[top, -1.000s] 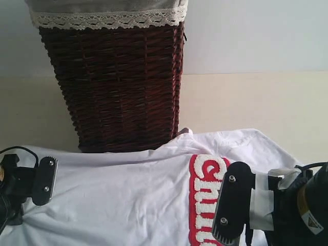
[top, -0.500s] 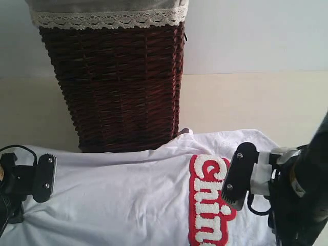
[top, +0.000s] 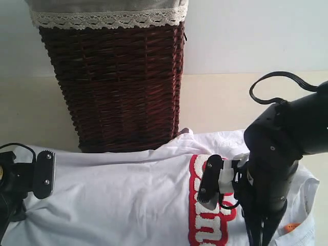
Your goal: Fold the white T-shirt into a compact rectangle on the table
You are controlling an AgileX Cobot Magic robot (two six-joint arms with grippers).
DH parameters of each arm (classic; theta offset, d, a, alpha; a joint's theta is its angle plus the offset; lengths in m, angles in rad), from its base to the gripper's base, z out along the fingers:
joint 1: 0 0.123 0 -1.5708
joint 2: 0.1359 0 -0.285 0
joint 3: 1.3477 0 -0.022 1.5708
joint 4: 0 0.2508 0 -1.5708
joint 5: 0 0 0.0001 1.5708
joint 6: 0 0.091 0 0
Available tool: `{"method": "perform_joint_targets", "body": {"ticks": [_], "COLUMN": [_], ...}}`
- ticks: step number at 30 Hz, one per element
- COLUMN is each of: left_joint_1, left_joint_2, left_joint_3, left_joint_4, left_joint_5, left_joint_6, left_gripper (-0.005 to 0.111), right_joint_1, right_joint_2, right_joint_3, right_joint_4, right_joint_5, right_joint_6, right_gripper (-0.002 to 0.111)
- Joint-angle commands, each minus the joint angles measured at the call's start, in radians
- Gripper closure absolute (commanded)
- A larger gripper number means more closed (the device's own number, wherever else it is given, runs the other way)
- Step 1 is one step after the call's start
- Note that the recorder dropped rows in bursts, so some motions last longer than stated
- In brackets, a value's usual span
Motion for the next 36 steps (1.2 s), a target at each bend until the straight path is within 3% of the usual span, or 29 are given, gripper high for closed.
{"method": "perform_joint_targets", "body": {"ticks": [1, 5, 10, 13, 22, 24, 26, 28, 36], "left_joint_1": [0.003, 0.003, 0.003, 0.003, 0.003, 0.003, 0.003, 0.003, 0.003], "left_joint_2": [-0.009, -0.009, -0.009, -0.009, -0.009, -0.009, -0.009, -0.009, -0.092], "left_joint_3": [0.002, 0.002, 0.002, 0.002, 0.002, 0.002, 0.002, 0.002, 0.002], "left_joint_4": [-0.021, -0.021, -0.021, -0.021, -0.021, -0.021, -0.021, -0.021, 0.020], "left_joint_5": [-0.025, -0.025, -0.027, -0.027, -0.030, -0.032, -0.034, -0.034, 0.006], "left_joint_6": [-0.006, -0.006, -0.006, -0.006, -0.006, -0.006, -0.006, -0.006, -0.013], "left_gripper": [0.106, 0.106, 0.106, 0.106, 0.106, 0.106, 0.106, 0.106, 0.107], "right_joint_1": [-0.052, -0.082, -0.082, -0.082, -0.080, -0.080, -0.080, -0.080, -0.080], "right_joint_2": [0.011, 0.013, 0.015, 0.043, 0.154, 0.157, 0.155, 0.155, 0.029], "right_joint_3": [-0.011, -0.011, -0.011, -0.011, -0.011, -0.011, -0.011, -0.011, -0.134], "right_joint_4": [0.008, 0.075, 0.076, 0.072, 0.052, 0.052, 0.052, 0.052, 0.070], "right_joint_5": [-0.023, 0.022, 0.049, 0.047, 0.018, 0.018, 0.022, 0.027, 0.165], "right_joint_6": [0.037, 0.052, 0.052, 0.038, 0.010, 0.008, 0.006, -0.007, -0.014], "right_gripper": [0.108, 0.095, 0.048, 0.037, 0.038, 0.052, 0.077, 0.109, 0.108]}}
